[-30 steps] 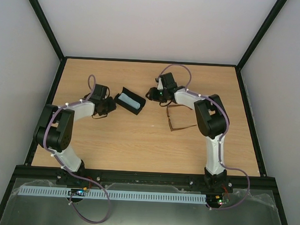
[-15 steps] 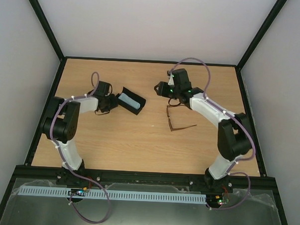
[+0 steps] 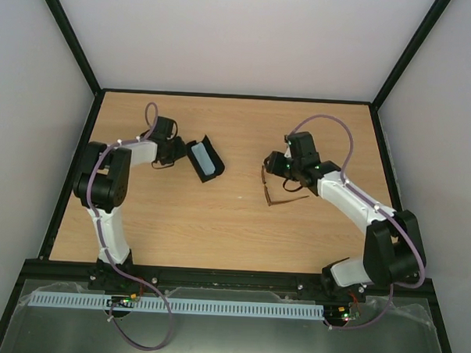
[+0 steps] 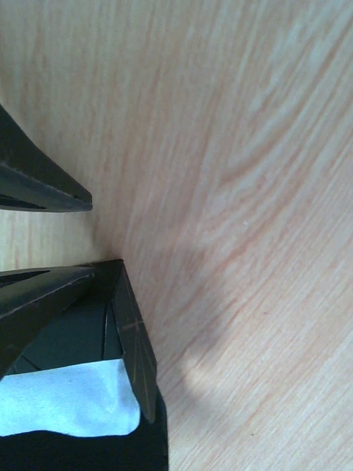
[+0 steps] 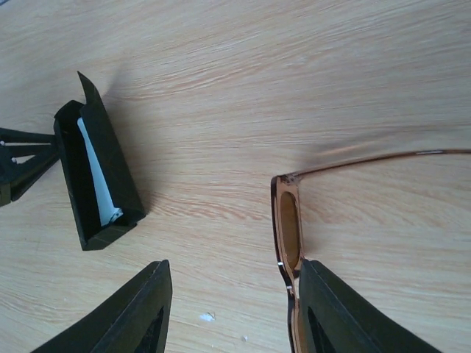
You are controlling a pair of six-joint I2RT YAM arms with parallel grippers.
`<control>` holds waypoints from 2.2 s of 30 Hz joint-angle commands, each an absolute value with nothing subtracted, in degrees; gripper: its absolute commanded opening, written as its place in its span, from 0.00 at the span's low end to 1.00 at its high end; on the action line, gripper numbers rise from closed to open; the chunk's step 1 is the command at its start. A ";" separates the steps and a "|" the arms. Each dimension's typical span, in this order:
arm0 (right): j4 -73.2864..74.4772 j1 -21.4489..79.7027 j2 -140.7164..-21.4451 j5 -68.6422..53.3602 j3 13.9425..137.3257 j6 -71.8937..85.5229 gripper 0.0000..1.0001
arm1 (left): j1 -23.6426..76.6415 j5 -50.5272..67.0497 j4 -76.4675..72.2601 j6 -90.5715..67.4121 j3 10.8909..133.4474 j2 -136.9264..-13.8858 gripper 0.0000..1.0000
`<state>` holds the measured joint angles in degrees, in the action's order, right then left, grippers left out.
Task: Organize the sunglasses
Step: Adjust the sunglasses case at the center of the board, then pick up the sunglasses from the center of the board.
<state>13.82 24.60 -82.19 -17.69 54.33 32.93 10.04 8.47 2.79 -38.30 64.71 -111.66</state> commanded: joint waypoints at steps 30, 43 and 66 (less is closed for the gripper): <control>28.59 24.43 -60.12 -4.03 41.94 55.89 0.69 | 9.42 16.87 2.27 -40.18 54.35 -91.65 0.75; 29.99 23.64 -71.99 -4.23 47.75 64.16 0.81 | 17.68 19.60 5.70 -40.80 40.54 -69.02 0.99; 36.51 22.41 -81.35 -5.51 53.26 67.43 0.89 | 22.18 20.88 26.02 -32.69 42.70 -58.82 0.99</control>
